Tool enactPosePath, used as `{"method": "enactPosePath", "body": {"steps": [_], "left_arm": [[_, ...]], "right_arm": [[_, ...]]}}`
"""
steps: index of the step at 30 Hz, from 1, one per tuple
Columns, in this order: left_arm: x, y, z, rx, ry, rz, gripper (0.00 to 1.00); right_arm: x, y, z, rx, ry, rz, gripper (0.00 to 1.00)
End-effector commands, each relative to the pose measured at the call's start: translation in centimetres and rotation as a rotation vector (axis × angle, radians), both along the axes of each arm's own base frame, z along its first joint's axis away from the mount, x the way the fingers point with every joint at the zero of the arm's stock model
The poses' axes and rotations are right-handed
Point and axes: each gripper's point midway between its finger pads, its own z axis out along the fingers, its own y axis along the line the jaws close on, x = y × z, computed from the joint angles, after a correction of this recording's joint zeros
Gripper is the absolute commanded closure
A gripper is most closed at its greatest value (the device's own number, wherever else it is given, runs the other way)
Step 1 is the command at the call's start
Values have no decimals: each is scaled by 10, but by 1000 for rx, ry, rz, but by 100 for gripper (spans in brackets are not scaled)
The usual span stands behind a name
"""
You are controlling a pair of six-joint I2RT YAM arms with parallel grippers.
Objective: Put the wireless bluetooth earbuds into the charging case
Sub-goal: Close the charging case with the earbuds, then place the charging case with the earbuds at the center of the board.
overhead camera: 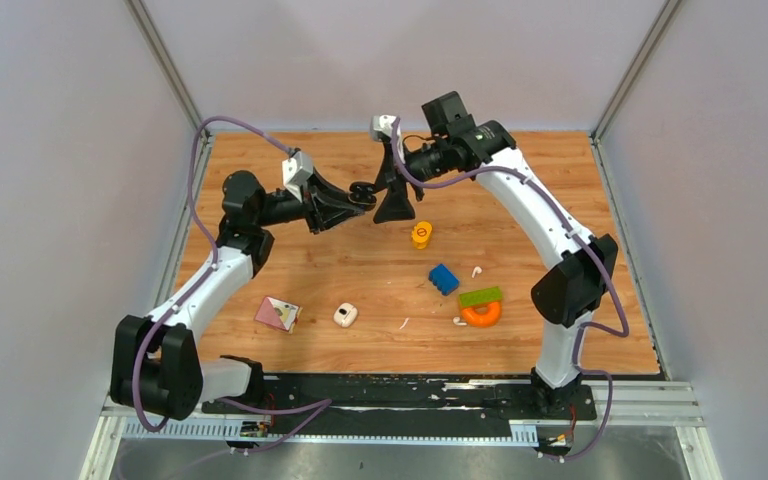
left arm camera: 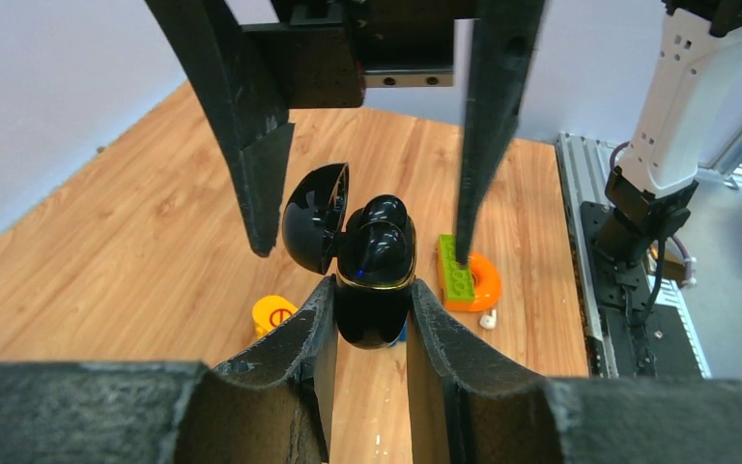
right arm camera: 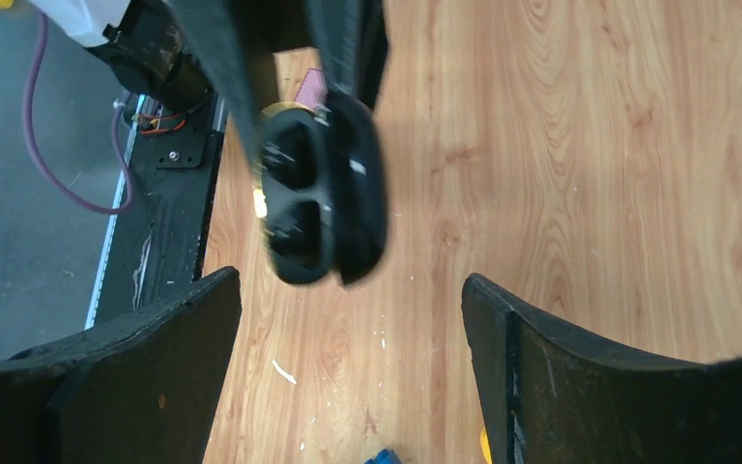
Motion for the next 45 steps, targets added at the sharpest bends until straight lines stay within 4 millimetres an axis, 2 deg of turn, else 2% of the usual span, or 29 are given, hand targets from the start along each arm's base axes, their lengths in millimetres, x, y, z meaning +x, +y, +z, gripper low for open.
{"method": "enactPosePath", "body": {"steps": [1, 5, 10, 12, 14, 17, 20, 24, 27, 29, 32, 35, 40, 45], "left_arm": [[3, -4, 9, 35, -32, -16, 100], [16, -6, 4, 43, 47, 25, 100], [52, -2, -13, 39, 245, 186, 99], [59, -3, -28, 57, 329, 200, 99], [63, -4, -47, 88, 410, 204, 97], [63, -2, -93, 179, 550, 209, 96], [58, 2, -149, 273, 743, 221, 95], [51, 5, -199, 333, 939, 243, 94], [51, 8, -222, 362, 1013, 274, 92], [52, 10, -238, 398, 1070, 293, 85], [49, 18, -268, 491, 1187, 340, 73], [48, 23, -283, 536, 1239, 364, 65], [45, 37, -278, 625, 1201, 420, 46], [39, 66, -246, 733, 1079, 511, 39]], "right_arm": [[-30, 9, 39, 92, -166, 124, 16], [-32, 3, 46, 94, -249, 87, 16], [-26, -15, 39, 14, -303, -21, 16], [7, -29, 31, -51, -309, -268, 13], [35, -62, 15, -100, -231, -449, 10], [50, -108, -12, -119, -95, -562, 10], [52, -147, -40, -157, -40, -608, 12], [38, -177, -71, -239, -50, -591, 13], [23, -178, -77, -236, -43, -560, 13], [15, -175, -79, -220, -29, -542, 13], [13, -173, -80, -208, -13, -533, 14], [17, -172, -80, -211, -14, -532, 14], [22, -162, -81, -213, -52, -463, 15], [15, -121, -92, -235, -108, -306, 18]]}}
